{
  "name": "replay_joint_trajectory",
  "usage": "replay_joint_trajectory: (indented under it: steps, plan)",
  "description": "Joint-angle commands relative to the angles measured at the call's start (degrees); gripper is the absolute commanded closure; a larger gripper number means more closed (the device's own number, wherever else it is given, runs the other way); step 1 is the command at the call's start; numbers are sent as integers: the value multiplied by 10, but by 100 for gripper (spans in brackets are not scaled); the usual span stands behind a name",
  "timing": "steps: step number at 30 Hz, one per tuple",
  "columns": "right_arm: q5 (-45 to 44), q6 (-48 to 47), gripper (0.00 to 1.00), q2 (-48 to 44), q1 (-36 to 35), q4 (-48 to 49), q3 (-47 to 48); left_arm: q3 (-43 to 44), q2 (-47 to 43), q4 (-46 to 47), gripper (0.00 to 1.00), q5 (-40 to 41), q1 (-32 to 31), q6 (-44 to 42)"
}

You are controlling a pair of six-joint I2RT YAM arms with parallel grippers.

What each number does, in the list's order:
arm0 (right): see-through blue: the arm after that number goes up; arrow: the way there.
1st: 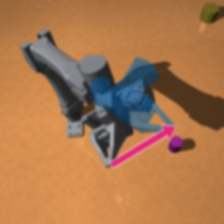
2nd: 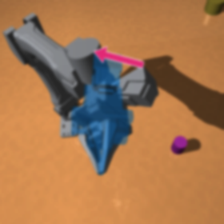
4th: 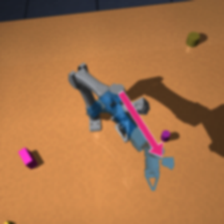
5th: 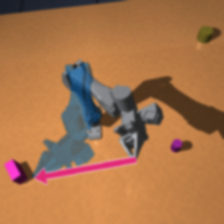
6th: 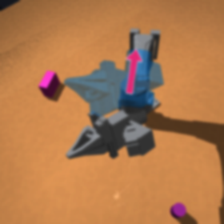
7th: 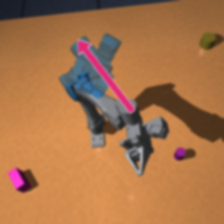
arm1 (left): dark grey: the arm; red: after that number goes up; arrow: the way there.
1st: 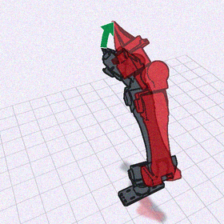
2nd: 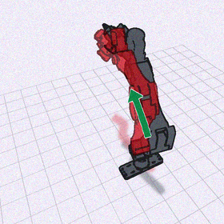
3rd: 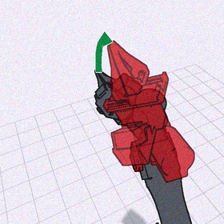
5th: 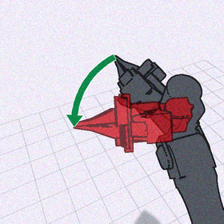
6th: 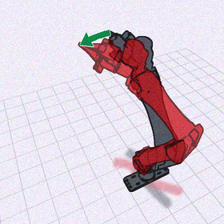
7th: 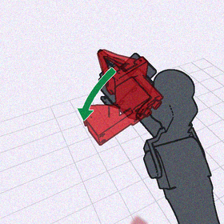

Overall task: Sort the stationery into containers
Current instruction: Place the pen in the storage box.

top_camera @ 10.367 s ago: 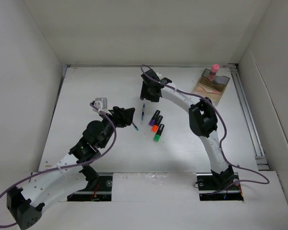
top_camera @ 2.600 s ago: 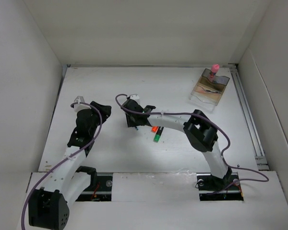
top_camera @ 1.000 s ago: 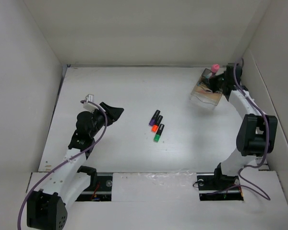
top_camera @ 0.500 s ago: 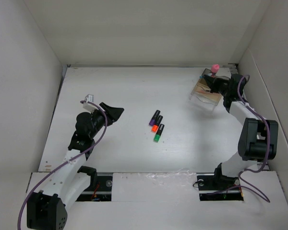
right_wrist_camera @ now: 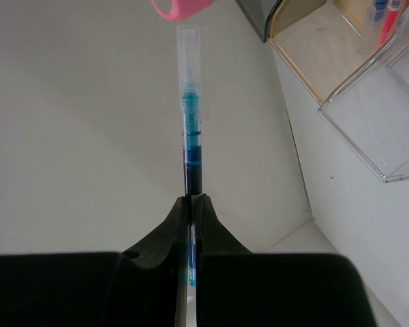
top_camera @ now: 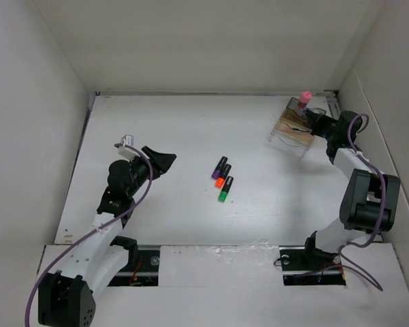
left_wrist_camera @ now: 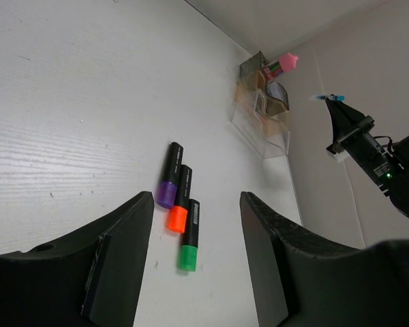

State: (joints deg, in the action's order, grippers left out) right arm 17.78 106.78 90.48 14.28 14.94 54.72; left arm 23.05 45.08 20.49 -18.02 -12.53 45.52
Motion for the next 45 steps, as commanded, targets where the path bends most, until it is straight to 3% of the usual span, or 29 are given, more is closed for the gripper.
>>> replay_joint_trajectory:
  steps: [1,22,31,36,40,45]
  plan:
    - [-5,16,100,6,12,11,-1,-1,-10,32,50,-5,0,1]
    - [2,-6,100,80,28,0,7,-6,-5,37,50,3,0,1]
    - [-24,-6,96,101,29,0,7,-6,0,37,50,3,0,1]
    - [-24,-6,84,101,29,0,7,-6,0,37,50,-3,0,1]
    - [-24,-6,62,101,29,0,19,-6,0,37,50,-3,0,1]
    - [-9,-11,45,101,29,0,42,-6,0,45,50,-3,0,1]
